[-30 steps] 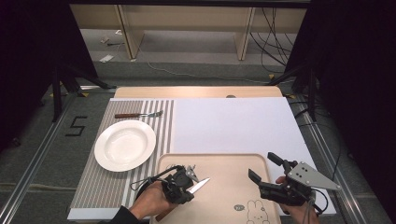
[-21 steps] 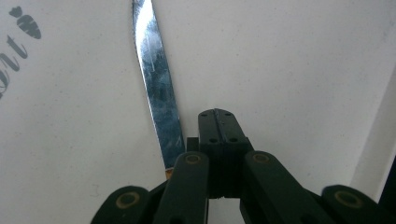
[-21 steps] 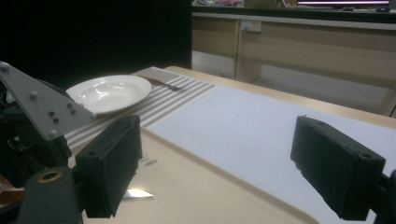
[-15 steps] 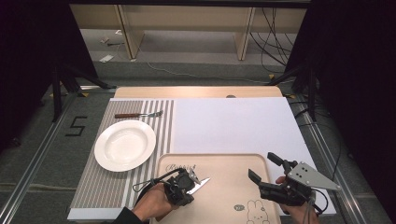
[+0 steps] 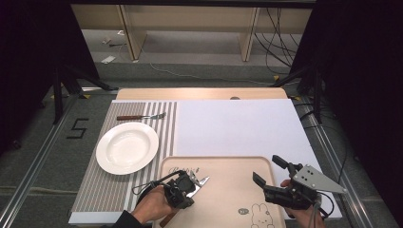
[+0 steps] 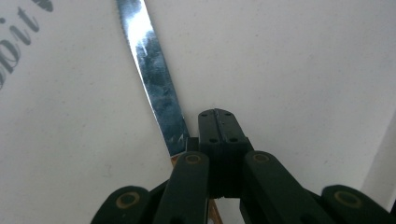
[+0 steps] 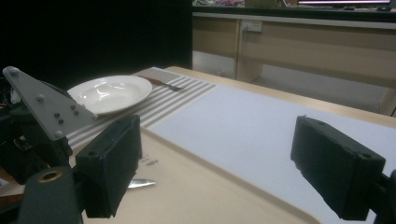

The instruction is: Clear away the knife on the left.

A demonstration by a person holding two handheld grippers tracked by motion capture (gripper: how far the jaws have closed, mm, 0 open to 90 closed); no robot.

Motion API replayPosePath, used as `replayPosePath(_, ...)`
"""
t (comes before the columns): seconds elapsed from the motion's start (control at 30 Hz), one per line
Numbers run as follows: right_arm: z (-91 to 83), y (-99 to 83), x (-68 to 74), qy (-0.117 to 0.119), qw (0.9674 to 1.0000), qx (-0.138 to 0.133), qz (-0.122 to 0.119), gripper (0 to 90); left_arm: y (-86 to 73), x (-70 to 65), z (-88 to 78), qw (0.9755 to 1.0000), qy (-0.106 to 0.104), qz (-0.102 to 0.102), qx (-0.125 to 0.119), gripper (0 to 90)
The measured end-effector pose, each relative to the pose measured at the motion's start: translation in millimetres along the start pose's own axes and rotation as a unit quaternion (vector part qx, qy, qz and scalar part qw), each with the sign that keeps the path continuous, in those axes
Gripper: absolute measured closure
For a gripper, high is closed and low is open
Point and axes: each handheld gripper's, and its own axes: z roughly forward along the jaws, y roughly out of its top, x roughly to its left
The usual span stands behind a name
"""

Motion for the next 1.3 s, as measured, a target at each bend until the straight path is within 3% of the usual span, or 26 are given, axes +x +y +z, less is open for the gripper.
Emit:
replayPosePath(0.57, -0.5, 0.2, 0.5, 0.000, 1.0000, 0.000, 0.001, 17.5, -13.9, 13.3, -8.5, 0.9997, 0.003, -0.014, 0.019, 89.6)
replayPosePath(0.8, -0.4, 0.2, 0.9, 0.000, 1.0000, 0.000, 0.000, 17.6, -19.4, 22.0, -12.2, 0.9992, 0.019, -0.030, 0.019, 89.7)
replayPosePath(1.3, -0.5, 0.2, 0.7, 0.000, 1.0000, 0.000, 0.000, 17.7, -33.9, 37.6, -20.4, 0.9974, 0.026, -0.061, 0.030, 89.6)
